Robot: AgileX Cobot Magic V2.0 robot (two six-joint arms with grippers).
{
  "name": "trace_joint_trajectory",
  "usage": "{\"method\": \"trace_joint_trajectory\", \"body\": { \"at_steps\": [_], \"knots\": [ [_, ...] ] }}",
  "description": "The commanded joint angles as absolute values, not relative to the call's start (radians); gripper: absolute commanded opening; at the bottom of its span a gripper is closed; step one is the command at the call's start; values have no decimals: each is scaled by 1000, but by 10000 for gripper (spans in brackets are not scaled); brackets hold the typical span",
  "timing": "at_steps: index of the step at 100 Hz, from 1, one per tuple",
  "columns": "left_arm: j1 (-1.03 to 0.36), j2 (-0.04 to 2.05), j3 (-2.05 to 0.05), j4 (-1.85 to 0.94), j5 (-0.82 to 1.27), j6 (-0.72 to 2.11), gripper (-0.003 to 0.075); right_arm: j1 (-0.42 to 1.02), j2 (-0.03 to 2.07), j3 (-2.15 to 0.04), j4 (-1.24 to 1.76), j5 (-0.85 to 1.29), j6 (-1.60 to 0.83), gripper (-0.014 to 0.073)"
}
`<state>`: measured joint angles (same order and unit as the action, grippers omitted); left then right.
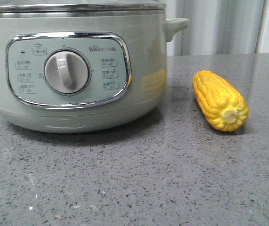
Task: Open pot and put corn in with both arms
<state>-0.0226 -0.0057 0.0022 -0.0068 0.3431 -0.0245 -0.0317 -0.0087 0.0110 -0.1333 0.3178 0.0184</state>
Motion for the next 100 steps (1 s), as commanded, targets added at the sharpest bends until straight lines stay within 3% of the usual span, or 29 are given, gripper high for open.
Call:
{"method": "trace_joint_trajectory", "body": {
  "at_steps": [1,100],
  "knots": [
    [-23,-36,9,5,312,-26,-20,-38,-31,31,-158,290,18,-74],
    [-23,-36,9,68,193,-26,-20,-38,-31,31,-167,289,18,-74]
  ]
}}
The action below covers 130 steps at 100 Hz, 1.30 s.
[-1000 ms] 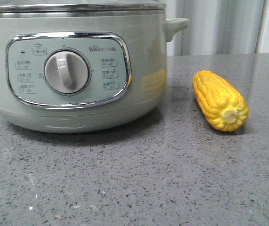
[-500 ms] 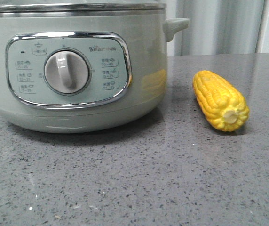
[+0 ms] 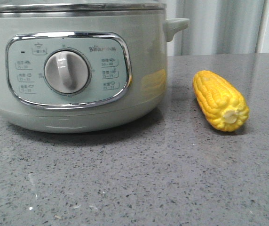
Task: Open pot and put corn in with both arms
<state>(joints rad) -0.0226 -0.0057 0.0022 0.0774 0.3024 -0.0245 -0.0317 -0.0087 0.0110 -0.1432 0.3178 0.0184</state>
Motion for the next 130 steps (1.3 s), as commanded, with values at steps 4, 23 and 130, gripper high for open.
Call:
{"method": "trace_joint_trajectory", "body": {
  "at_steps": [4,23,130],
  "knots": [
    [-23,-36,9,59,183,-26,-20,-38,-31,31,-167,286,18,-74],
    [-23,-36,9,41,172,-26,-20,-38,-31,31,-167,224,18,-74],
    [-23,-28,-145,33,-91,-26,-20,-38,-27,-115,-165,-32,18,-74]
  ]
}}
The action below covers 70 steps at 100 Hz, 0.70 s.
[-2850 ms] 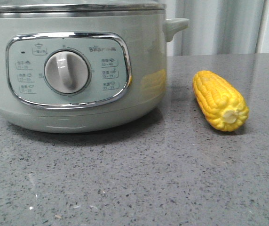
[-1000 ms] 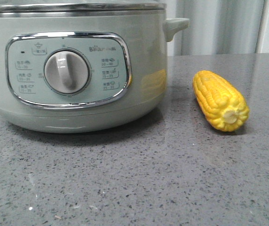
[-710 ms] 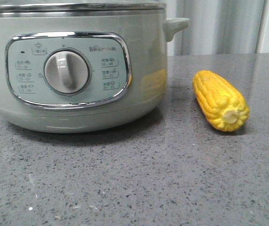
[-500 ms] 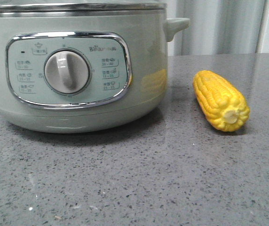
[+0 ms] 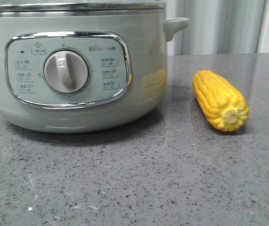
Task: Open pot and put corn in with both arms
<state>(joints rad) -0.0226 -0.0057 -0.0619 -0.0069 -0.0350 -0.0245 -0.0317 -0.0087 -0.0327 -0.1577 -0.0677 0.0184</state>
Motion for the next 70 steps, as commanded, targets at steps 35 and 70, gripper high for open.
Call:
{"method": "trace_joint_trajectory", "body": {
  "at_steps": [35,70],
  "knots": [
    [-23,193,-337,72,33,-26,-20,-38,177,-322,-56,185,18,-74],
    [-23,432,-450,68,-33,-26,-20,-38,510,-507,43,307,18,-74]
  ]
}}
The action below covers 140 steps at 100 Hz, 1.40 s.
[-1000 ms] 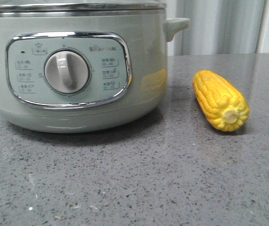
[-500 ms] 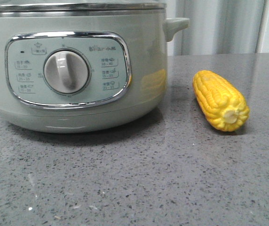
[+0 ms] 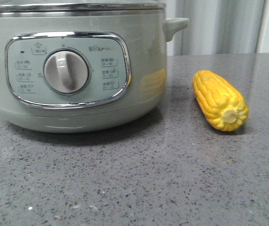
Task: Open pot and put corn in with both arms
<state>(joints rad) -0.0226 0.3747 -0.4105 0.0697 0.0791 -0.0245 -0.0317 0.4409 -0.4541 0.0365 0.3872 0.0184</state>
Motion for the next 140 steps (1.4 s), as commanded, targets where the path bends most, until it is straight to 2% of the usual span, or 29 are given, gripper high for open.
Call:
{"method": "trace_joint_trajectory", "body": {
  "at_steps": [1,10,17,34,43,55,69,100,140],
  "knots": [
    [-23,436,-450,68,-37,-26,-20,-38,518,-507,43,303,18,-74],
    [-23,466,-450,68,-77,-26,-9,-38,552,-507,43,270,18,-74],
    [-23,482,-450,68,-112,-26,57,-38,570,-507,43,270,18,-74],
    [-23,506,-450,68,-166,-26,401,-38,597,-507,43,270,18,-74],
    [-25,520,-450,21,-183,-39,506,-38,597,-504,43,269,18,-74],
    [-52,547,-459,0,-204,-80,508,-38,597,-494,43,266,18,-74],
    [-152,612,-486,19,-267,-80,501,-38,597,-492,43,266,18,-74],
    [-409,877,-616,27,-395,-80,502,-38,597,-492,43,266,18,-74],
    [-582,1191,-799,61,-488,-80,502,-38,597,-492,43,266,18,-74]
  ]
}}
